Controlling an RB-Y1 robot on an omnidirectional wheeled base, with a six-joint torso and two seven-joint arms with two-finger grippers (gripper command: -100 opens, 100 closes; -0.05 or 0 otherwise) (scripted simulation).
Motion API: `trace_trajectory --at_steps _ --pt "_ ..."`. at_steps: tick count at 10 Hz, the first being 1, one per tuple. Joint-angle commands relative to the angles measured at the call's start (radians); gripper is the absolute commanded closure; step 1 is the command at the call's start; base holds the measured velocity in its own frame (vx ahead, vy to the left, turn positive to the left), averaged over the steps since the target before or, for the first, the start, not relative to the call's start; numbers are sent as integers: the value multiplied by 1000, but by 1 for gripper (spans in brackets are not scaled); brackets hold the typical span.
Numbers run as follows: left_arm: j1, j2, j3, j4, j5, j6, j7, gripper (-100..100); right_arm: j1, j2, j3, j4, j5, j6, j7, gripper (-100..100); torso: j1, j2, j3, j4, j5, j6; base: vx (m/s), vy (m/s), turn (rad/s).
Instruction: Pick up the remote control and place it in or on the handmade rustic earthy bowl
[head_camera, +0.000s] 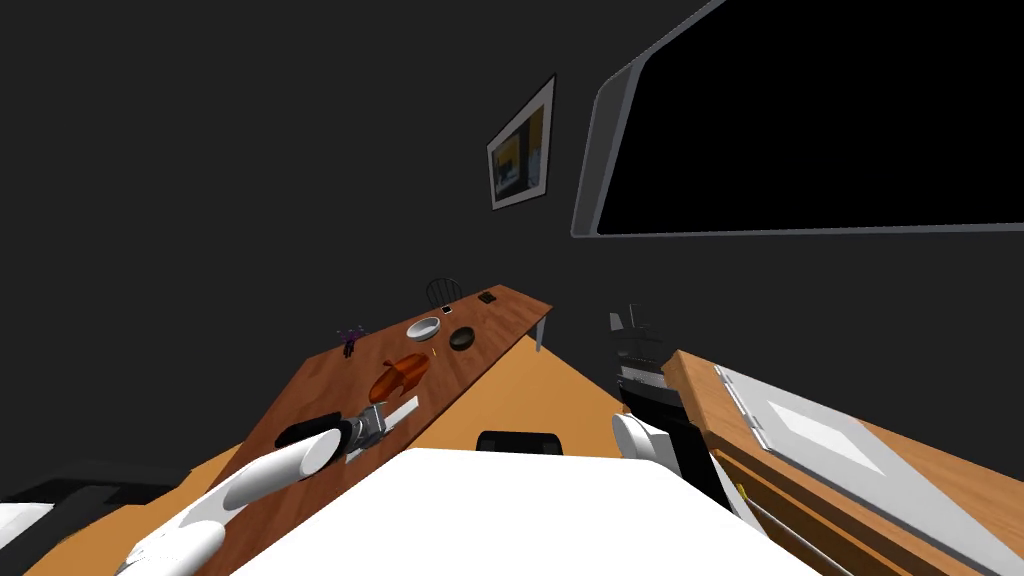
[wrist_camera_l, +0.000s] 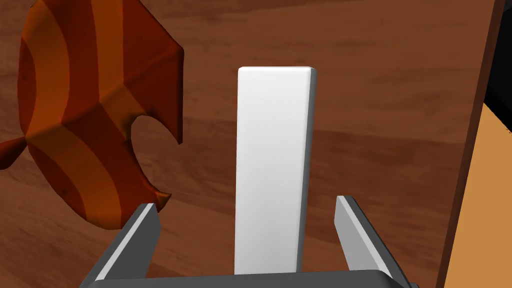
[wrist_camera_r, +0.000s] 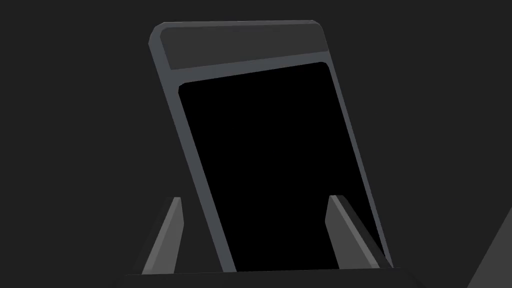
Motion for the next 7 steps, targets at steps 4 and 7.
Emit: trace_trajectory --at_steps 4,7 --pt "-17 48 -18 104 97 119 62 -100 0 0 0 0 0 0 0 0 -1 -1 0 0 0 -1 -24 32 -195" --pt "-23 78 -32 166 154 189 107 -100 0 0 0 0 0 0 0 0 -2 -1 -1 0 0 0 -23 26 -270"
